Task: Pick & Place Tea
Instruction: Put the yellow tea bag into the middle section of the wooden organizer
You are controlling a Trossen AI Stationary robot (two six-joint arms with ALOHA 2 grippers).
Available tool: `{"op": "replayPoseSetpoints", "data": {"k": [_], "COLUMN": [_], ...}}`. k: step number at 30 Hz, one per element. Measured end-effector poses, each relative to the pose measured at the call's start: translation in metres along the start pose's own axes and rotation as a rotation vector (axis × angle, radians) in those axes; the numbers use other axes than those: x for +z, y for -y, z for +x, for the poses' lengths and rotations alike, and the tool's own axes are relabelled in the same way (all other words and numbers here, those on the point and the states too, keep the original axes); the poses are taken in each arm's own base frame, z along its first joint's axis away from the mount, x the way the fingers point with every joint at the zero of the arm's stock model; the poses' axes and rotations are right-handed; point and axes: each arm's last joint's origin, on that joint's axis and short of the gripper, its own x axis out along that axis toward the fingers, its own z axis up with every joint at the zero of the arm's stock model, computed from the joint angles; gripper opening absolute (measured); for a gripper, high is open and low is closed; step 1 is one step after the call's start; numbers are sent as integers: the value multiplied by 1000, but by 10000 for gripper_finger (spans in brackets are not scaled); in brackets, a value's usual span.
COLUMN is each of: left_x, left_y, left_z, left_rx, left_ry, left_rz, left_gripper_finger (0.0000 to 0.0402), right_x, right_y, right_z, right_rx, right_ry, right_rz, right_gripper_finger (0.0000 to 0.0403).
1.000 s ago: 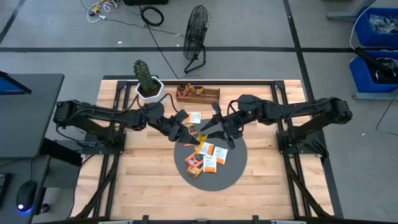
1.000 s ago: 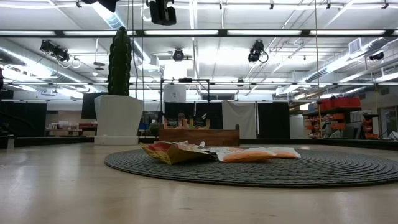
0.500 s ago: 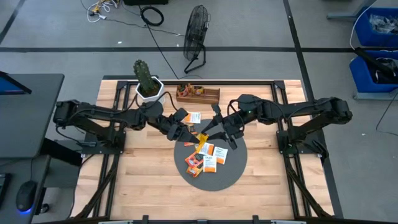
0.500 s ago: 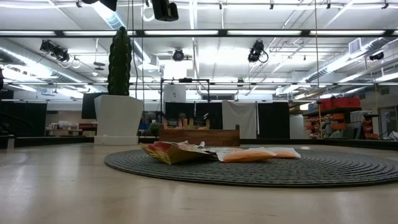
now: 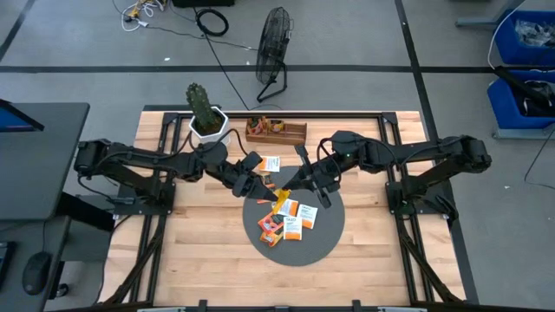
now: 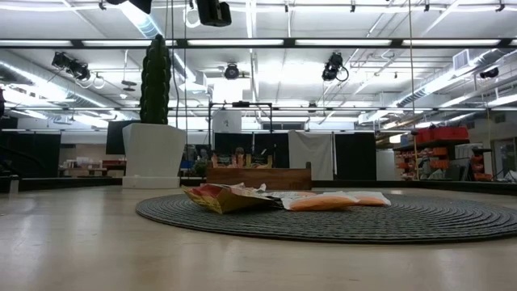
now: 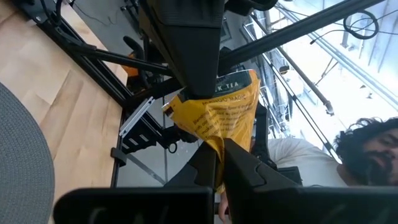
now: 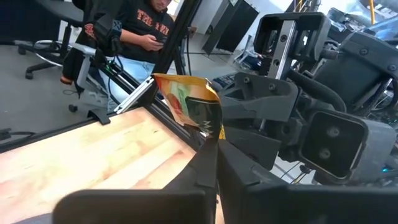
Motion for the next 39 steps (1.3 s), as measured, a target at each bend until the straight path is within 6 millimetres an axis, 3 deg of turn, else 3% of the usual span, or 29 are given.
{"op": "replayPoseSetpoints", "data": {"k": [12, 23, 30, 34, 39], "left_x": [2, 10, 28, 44, 65], "left_y": [-1, 0, 3, 7, 20], "left_z": [-1, -7, -21, -24, -27], "left_rx": [8, 5, 13, 114, 419], "left_ry": [19, 36, 116, 119, -14], "left_rz": [-1, 50, 109, 180, 309], "left_gripper_finger": [68, 92, 90, 89, 91], "right_x": [0, 18, 7, -5, -17], "right_y": [-1, 0, -11, -17, -21], "right_z": [-5, -49, -77, -82, -78], "right_rx": [-17, -99, -154, -132, -116], "right_ry": [-51, -143, -417, -543, -630], "right_rz": [67, 183, 393, 499, 604], "right_gripper_finger": [1, 1, 0, 0, 0]}}
